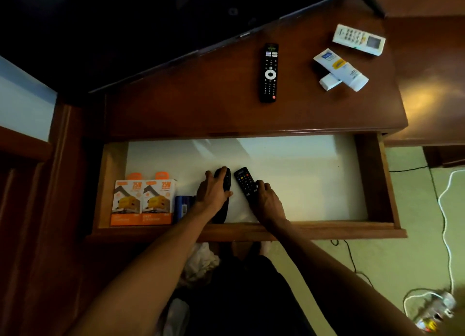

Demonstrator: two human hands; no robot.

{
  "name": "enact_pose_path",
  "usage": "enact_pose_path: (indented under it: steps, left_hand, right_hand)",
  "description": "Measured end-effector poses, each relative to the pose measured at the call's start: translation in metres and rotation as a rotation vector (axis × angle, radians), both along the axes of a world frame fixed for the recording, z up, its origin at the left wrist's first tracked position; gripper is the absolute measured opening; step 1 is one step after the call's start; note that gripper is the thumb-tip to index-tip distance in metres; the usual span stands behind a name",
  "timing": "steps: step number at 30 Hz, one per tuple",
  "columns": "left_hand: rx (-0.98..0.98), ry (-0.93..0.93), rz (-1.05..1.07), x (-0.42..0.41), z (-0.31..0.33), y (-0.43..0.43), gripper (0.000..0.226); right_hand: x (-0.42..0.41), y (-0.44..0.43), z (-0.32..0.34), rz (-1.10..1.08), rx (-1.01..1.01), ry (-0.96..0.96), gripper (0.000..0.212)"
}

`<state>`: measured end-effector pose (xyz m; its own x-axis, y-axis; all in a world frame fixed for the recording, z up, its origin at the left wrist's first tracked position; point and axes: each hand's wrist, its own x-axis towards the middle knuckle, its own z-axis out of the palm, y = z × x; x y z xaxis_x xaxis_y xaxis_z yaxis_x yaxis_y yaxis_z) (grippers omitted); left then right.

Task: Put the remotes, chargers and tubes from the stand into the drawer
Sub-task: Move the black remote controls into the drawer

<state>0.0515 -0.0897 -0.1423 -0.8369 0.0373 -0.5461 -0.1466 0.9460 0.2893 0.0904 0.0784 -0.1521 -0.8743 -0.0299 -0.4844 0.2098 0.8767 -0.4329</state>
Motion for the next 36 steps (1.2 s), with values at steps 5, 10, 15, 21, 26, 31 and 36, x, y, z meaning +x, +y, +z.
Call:
enact_pose_path:
  steps: [5,10,15,21,26,31,36]
  left_hand:
    - [-0.04,0.052,-0.184,-0.015,0.0,-0.022,0.078]
    - [0.006,0.017,-0.229,-0.024,-0.001,-0.036,0.082]
    - [0.037,0.063,-0.227,-0.02,-0.002,-0.042,0.079]
    - [0.02,0.068,-0.213,-0.017,-0.004,-0.046,0.08]
    - [0.021,0.06,-0.218,-0.015,0.001,-0.045,0.079]
    - [-0.005,0.01,-0.269,-0.015,0.011,-0.043,0.081]
    - [0.04,0.099,-0.32,-0.02,0.037,-0.031,0.055]
  right_hand:
    - [-0.003,-0.007,0.001,-0.017,-0.015,-0.037,0.039]
    - [-0.007,-0.022,0.002,0.015,-0.107,-0.07,0.059]
    - [-0.008,-0.035,-0.002,0.028,-0.133,-0.074,0.064]
    - [-0.006,-0.045,-0.005,0.074,-0.121,-0.105,0.071]
    - [-0.011,-0.041,-0.002,0.134,-0.092,-0.136,0.08]
    - [-0.017,-0.031,0.007,0.16,-0.083,-0.141,0.064]
    - [-0.037,-0.002,0.047,0.176,-0.132,-0.173,0.048]
